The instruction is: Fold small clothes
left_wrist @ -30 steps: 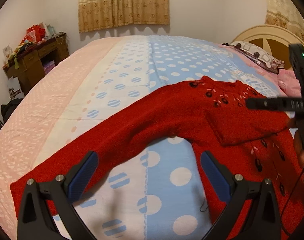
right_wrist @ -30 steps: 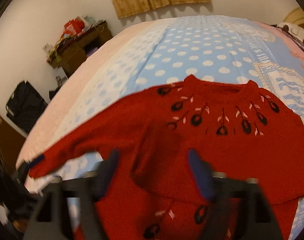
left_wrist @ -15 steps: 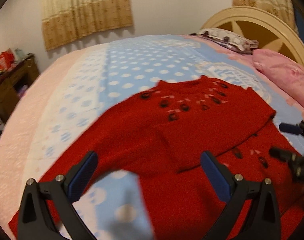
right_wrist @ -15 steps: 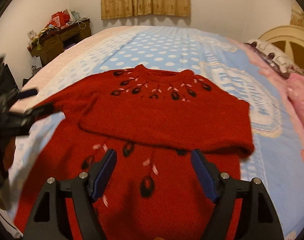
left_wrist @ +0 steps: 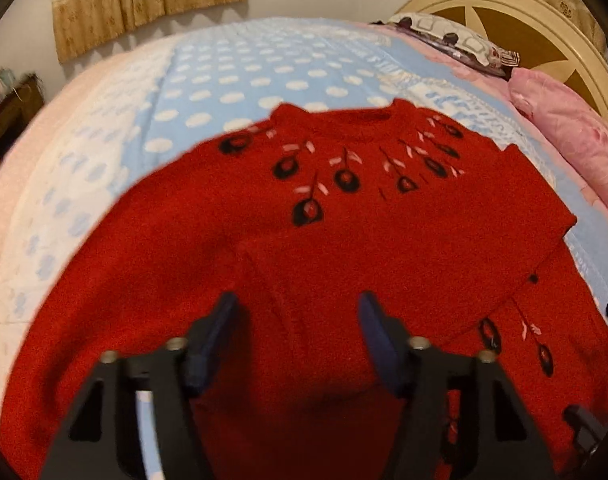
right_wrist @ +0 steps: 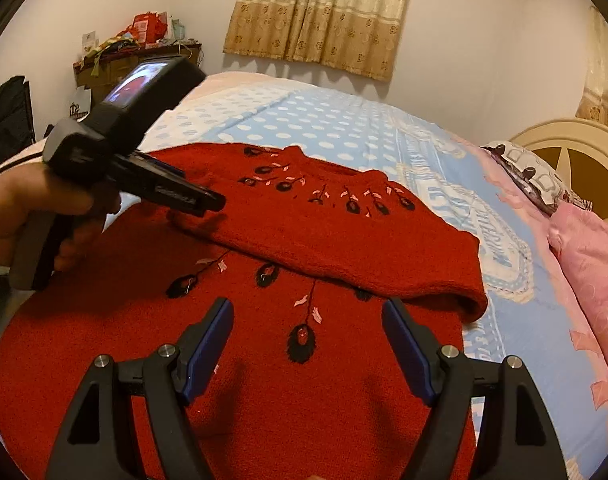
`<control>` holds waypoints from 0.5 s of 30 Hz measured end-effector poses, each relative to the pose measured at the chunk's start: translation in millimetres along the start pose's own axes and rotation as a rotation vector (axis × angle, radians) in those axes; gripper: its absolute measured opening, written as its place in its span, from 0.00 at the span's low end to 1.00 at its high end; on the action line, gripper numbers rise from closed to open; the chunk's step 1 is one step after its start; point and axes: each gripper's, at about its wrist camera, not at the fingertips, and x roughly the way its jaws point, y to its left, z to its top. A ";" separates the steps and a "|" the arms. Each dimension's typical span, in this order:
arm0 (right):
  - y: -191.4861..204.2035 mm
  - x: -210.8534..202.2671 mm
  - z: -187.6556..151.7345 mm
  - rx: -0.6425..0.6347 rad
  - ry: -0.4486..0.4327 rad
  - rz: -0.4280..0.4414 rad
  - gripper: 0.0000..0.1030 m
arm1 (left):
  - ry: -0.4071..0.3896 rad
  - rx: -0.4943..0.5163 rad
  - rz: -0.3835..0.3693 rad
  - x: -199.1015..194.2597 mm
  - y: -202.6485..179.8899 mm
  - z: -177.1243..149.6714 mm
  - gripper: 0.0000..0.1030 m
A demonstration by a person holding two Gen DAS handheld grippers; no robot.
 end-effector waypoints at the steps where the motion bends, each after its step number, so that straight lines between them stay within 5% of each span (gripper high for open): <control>1: 1.8 2.3 -0.7 -0.009 0.008 -0.004 0.75 | 0.011 -0.012 -0.020 2.5 0.0 -1.2 0.41; 5: 10.1 4.3 -3.4 -0.037 0.017 -0.017 0.75 | -0.031 -0.002 -0.017 -3.9 -1.0 -0.8 0.08; 15: 14.1 10.4 -5.7 -0.059 0.044 -0.026 0.75 | -0.170 -0.026 -0.027 -62.7 27.5 10.3 0.06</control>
